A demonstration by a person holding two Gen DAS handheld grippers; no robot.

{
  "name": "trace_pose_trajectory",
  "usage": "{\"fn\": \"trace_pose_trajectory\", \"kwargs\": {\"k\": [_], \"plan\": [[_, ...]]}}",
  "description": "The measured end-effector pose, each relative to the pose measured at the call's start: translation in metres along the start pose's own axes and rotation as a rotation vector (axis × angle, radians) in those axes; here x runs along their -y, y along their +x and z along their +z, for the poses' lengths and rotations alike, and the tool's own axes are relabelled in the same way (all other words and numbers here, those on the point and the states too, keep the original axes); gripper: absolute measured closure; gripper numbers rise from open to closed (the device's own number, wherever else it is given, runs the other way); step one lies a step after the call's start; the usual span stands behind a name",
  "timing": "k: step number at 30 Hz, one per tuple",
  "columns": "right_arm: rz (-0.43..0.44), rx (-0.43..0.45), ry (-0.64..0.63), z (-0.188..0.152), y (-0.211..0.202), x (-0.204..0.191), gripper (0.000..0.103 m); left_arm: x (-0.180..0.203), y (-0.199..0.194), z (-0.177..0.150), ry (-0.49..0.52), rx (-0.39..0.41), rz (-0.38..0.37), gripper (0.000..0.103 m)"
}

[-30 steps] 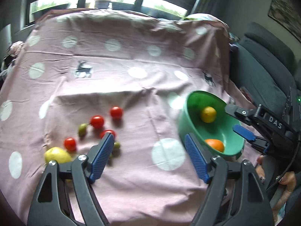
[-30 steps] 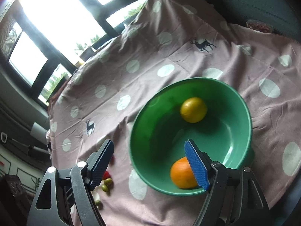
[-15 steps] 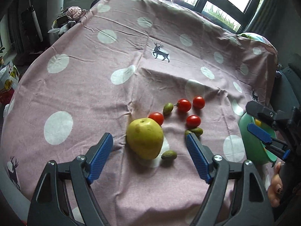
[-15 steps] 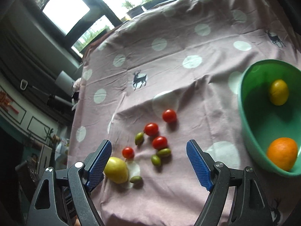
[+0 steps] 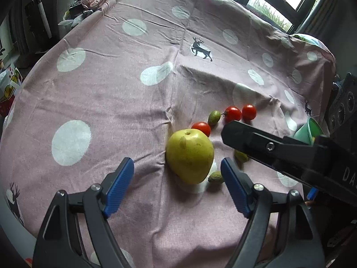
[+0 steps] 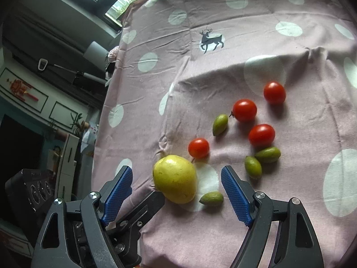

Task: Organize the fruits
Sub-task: 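Move the right tool back toward the green pear, then close the right tool fingers around the green pear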

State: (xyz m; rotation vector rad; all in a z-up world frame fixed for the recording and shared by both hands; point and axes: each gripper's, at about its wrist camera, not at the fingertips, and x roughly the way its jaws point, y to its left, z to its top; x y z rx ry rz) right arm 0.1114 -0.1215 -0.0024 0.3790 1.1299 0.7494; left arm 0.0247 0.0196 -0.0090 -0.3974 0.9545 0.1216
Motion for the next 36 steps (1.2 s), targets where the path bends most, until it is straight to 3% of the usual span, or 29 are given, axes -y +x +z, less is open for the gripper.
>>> {"fn": "trace_pose_trajectory", "kwargs": {"k": [6,11,22,36], "plan": [[0.076,-0.056,0.017,0.002,0.019,0.002,0.021,0.007,0.008,-0.001,0.004,-0.032,-0.036,0.024],[0.139,-0.102,0.043,0.001,0.034,0.007,0.032,0.008,0.014,-0.002,-0.004,-0.048,-0.007,0.026],[0.121,-0.127,0.047,0.0,0.043,0.011,0.036,0.006,0.024,-0.002,-0.013,-0.056,0.068,0.027],[0.152,-0.169,0.094,0.001,0.05,0.022,0.037,0.014,0.031,-0.001,0.032,-0.032,0.049,0.032]]}}
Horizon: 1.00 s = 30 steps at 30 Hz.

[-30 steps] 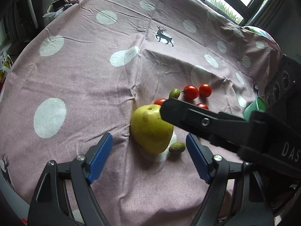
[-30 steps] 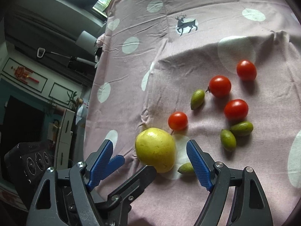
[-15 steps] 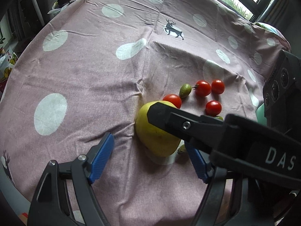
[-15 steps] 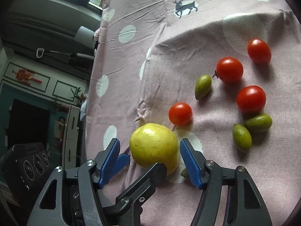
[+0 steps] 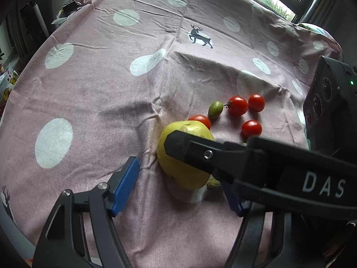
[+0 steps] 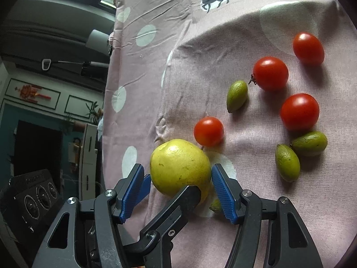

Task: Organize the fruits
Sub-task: 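Close the right tool fingers around the green pear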

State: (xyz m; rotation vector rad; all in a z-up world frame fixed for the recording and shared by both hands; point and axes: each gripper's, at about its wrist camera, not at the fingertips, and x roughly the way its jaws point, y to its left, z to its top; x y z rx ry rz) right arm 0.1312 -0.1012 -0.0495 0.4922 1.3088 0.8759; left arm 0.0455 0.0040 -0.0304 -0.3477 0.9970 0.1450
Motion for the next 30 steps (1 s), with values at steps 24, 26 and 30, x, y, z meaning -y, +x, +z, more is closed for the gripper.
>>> {"fn": "trace_pose_trajectory", "kwargs": {"k": [24,26,30], "plan": [[-0.051,0.06,-0.066,-0.006,-0.014,-0.013,0.043,0.016,-0.022,-0.003,0.079,0.092,0.01,0.056],[-0.028,0.061,-0.064,-0.006,-0.017,-0.012,0.043,0.017,-0.022,-0.003,0.084,0.098,0.011,0.057],[-0.019,0.058,-0.056,-0.007,-0.018,-0.01,0.044,0.018,-0.021,-0.003,0.081,0.096,0.003,0.057]]}}
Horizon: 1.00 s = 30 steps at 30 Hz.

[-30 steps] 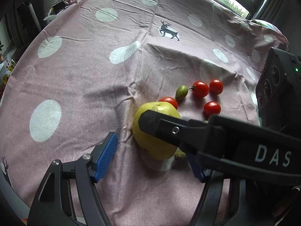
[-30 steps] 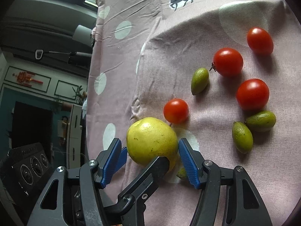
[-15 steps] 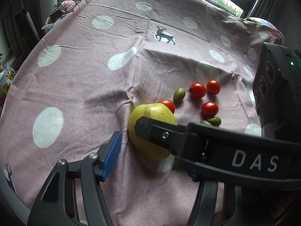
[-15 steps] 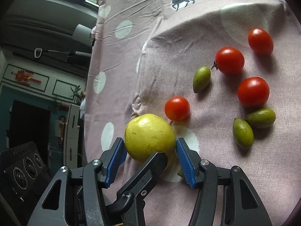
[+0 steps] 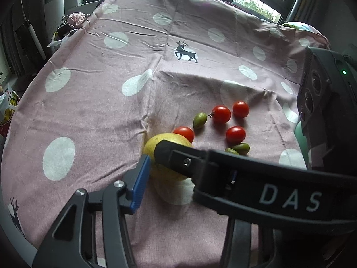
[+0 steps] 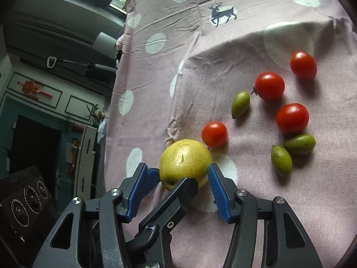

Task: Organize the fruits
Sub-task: 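Close the right tool fingers around the green pear, then lift the green pear off the cloth with the right tool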

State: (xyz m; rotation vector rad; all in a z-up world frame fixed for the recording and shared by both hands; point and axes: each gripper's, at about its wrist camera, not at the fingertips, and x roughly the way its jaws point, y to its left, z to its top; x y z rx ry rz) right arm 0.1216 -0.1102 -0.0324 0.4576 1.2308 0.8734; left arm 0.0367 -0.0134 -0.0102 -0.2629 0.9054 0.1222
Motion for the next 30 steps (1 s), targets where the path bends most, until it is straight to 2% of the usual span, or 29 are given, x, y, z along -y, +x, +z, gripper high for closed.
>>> {"fn": "trace_pose_trajectory", "kwargs": {"k": [4,9,19,23,30], "plan": [[0.004,0.003,-0.002,-0.001,-0.001,-0.001,0.044,0.002,0.0,0.0,0.004,0.003,0.003,0.056],[-0.048,-0.015,0.013,-0.001,0.002,0.0,0.044,-0.002,0.008,-0.001,-0.025,-0.052,-0.009,0.053],[-0.056,-0.035,0.024,0.002,0.01,0.004,0.044,-0.01,0.018,-0.001,-0.055,-0.079,-0.026,0.048],[0.002,-0.047,0.045,0.002,0.017,0.012,0.044,-0.01,0.02,-0.002,-0.04,-0.077,-0.02,0.049],[0.006,-0.026,0.04,0.0,0.01,0.01,0.045,-0.006,0.013,-0.002,-0.026,-0.054,-0.018,0.05]]}}
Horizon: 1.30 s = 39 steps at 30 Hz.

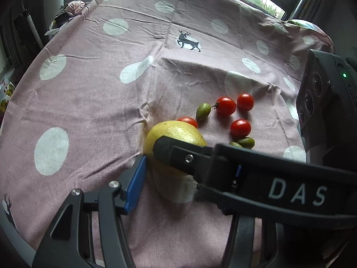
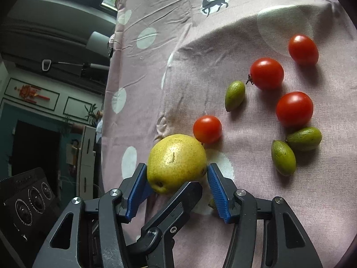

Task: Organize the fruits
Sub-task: 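Lift the green pear off the cloth with the right tool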

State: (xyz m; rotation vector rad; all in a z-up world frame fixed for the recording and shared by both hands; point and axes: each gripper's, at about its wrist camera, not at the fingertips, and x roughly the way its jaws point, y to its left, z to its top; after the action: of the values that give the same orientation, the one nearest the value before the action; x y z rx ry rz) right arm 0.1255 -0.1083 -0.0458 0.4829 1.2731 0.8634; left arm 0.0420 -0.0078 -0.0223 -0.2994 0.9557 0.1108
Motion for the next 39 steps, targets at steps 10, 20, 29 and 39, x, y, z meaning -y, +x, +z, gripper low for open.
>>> {"fn": "trace_pose_trajectory", "kwargs": {"k": [10,20,29,39], "plan": [[-0.013,0.13,-0.054,-0.007,-0.047,-0.014,0.045,0.026,-0.031,0.002,0.062,0.12,-0.057,0.05],[-0.041,0.258,-0.068,-0.014,-0.089,-0.017,0.045,0.054,-0.052,0.003,0.126,0.215,-0.132,0.05],[-0.053,0.385,-0.055,-0.019,-0.131,-0.011,0.045,0.089,-0.066,0.007,0.207,0.28,-0.195,0.05],[-0.049,0.464,0.0,-0.023,-0.161,0.007,0.045,0.12,-0.067,0.009,0.276,0.299,-0.234,0.049]]}}
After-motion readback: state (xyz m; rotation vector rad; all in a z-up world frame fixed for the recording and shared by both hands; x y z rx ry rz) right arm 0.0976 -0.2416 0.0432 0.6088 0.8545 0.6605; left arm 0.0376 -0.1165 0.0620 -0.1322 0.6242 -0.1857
